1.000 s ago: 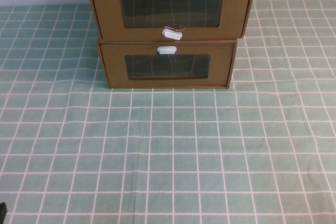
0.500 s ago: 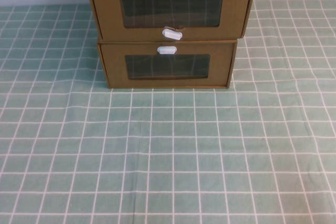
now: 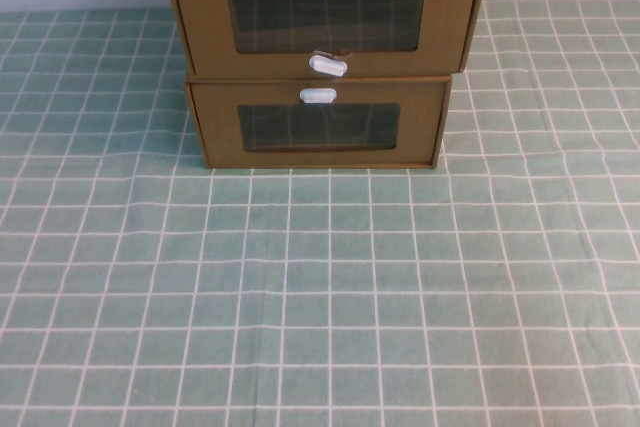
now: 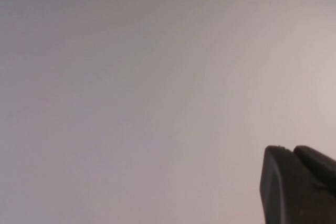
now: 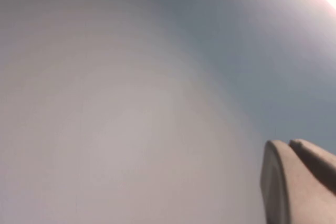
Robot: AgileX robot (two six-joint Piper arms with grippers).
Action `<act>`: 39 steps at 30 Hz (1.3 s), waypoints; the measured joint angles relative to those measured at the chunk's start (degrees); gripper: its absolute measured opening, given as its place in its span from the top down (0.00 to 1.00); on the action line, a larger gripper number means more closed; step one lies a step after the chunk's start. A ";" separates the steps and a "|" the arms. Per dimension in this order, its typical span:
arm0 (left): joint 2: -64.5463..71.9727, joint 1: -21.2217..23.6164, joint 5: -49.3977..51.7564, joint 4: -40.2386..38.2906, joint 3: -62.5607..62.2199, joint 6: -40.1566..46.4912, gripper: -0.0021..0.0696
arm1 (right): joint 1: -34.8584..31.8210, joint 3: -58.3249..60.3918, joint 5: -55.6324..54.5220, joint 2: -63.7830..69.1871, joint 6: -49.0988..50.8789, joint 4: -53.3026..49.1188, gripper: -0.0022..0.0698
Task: Open the shoe box
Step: 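Pull the top drawer of the cardboard box fully open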
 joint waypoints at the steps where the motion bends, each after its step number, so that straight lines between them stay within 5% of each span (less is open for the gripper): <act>1: 0.00 0.00 -0.46 0.00 0.00 -0.18 0.98 | 0.00 0.00 -0.63 0.00 0.00 0.00 0.99; 10: 0.00 0.00 -3.11 -0.25 0.00 -0.93 0.98 | 0.00 0.00 -2.27 0.00 0.00 0.00 0.99; 16: -0.04 0.00 -16.39 -1.70 -0.12 -8.71 0.98 | 0.00 0.00 -14.78 0.00 3.54 0.51 0.99; 21: -0.14 0.00 -17.68 -2.20 -6.84 -10.69 0.98 | 0.00 -2.97 -19.39 0.00 4.46 4.17 0.99; 32: 0.45 0.00 5.96 -2.54 -34.04 -9.79 0.98 | 0.00 -32.54 5.69 0.37 4.46 14.29 0.99; 39: 14.14 0.00 28.07 -2.54 -53.11 -9.80 0.98 | 0.00 -49.85 28.21 10.71 2.19 17.00 0.99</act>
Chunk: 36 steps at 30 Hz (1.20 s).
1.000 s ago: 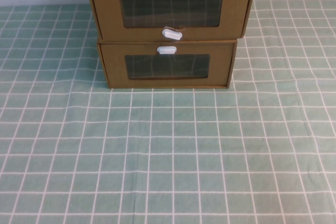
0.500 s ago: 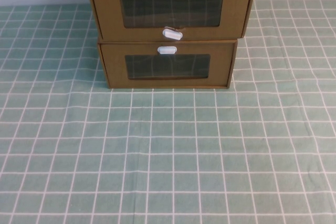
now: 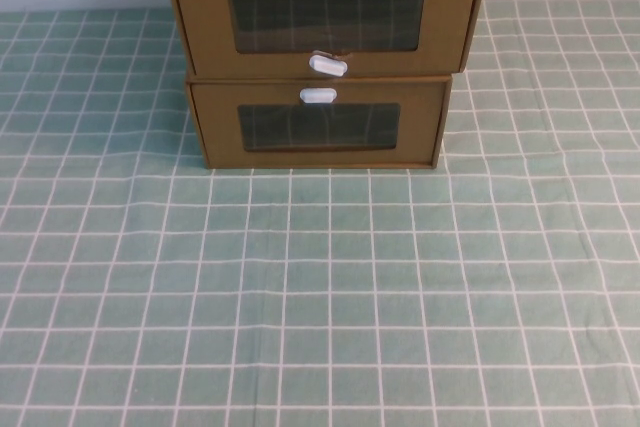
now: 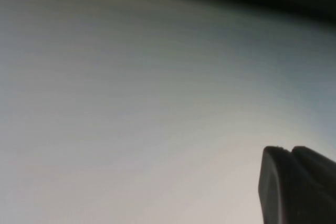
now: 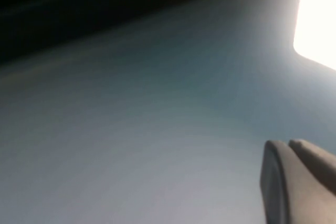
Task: Open the shoe box
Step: 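Pull the top drawer of the cardboard box fully open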
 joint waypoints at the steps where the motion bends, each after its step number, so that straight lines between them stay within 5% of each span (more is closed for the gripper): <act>1: 3.05 0.00 5.10 0.00 -3.32 -0.26 0.98 | 0.00 -2.44 4.97 2.14 -0.22 0.00 0.99; 9: 26.81 -0.40 35.79 0.87 -24.00 -3.66 0.98 | 0.00 -12.62 35.76 18.68 -0.59 0.08 0.99; 14: 34.97 -1.90 34.74 6.41 -25.24 -3.63 0.98 | 0.00 -12.62 44.70 24.95 -0.70 -2.12 0.99; 21: 44.88 -2.00 33.38 3.96 -25.36 -2.24 0.98 | 0.12 -12.62 49.97 30.21 -0.70 -0.91 0.99; 28: 58.22 -5.60 36.21 -10.51 -28.71 18.18 0.98 | 4.33 -12.62 49.12 36.59 -0.70 3.36 0.99; 36: 78.51 -7.09 50.83 -32.08 -49.24 39.55 0.98 | 9.39 -12.62 52.13 47.04 -2.25 9.14 0.99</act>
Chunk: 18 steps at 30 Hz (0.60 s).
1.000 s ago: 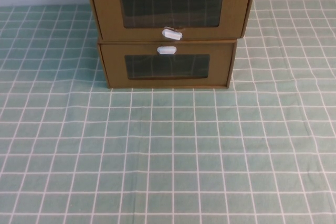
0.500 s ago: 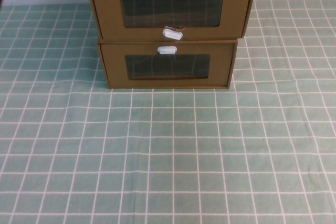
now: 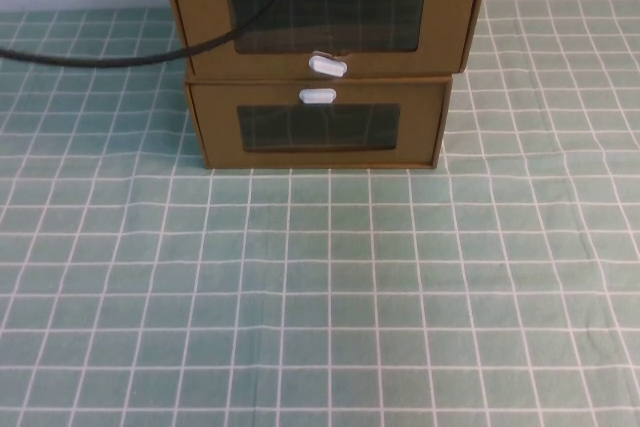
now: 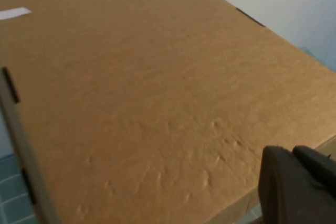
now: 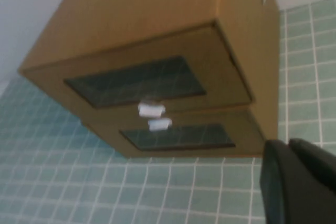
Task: Open the shoe box
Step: 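Pull the top drawer of the cardboard box fully open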
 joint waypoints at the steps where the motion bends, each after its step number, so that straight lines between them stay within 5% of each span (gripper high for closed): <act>1: 2.82 0.00 1.70 -0.93 -2.76 0.87 0.98 | 0.85 0.00 0.71 1.20 -1.73 0.04 0.99; 9: 22.30 0.00 17.22 -5.42 -25.47 2.26 0.98 | 7.53 0.00 0.67 8.86 -31.04 10.14 0.99; 18: 28.08 0.00 19.06 -8.34 -28.60 1.68 0.98 | 11.94 -7.39 6.57 21.18 -61.60 16.96 0.99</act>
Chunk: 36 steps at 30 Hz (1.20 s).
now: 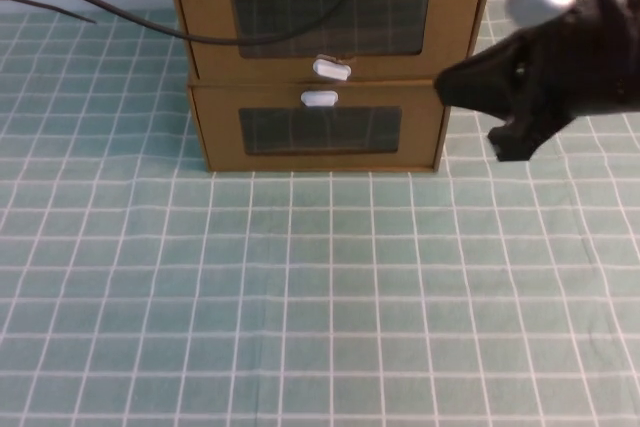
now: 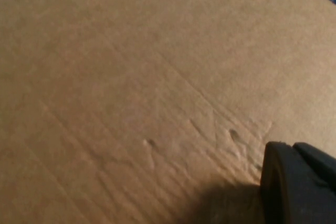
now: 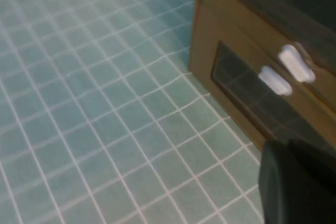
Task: Open the shoe box
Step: 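Pull the top drawer of the cardboard box fully open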
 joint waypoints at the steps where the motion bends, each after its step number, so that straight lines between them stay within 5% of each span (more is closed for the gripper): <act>1: 0.23 0.00 0.00 -0.32 0.02 -0.28 0.98 | 0.45 -2.03 1.74 1.98 -0.91 -1.26 0.99; 6: 0.59 0.00 0.26 -1.33 -0.10 -2.44 0.98 | 5.21 -16.49 11.35 10.75 -1.45 -24.24 0.99; 12: 0.68 0.00 0.91 -2.01 -0.10 -2.67 0.98 | 16.34 -26.36 18.53 14.18 10.12 -54.79 0.99; 25: 0.72 0.10 1.40 -4.13 -0.10 -4.98 0.98 | 35.71 -17.66 16.41 11.72 30.07 -82.05 0.99; 36: 1.07 0.10 2.61 -6.03 -0.10 -5.11 0.98 | 42.12 13.98 1.80 0.60 92.84 -139.12 0.99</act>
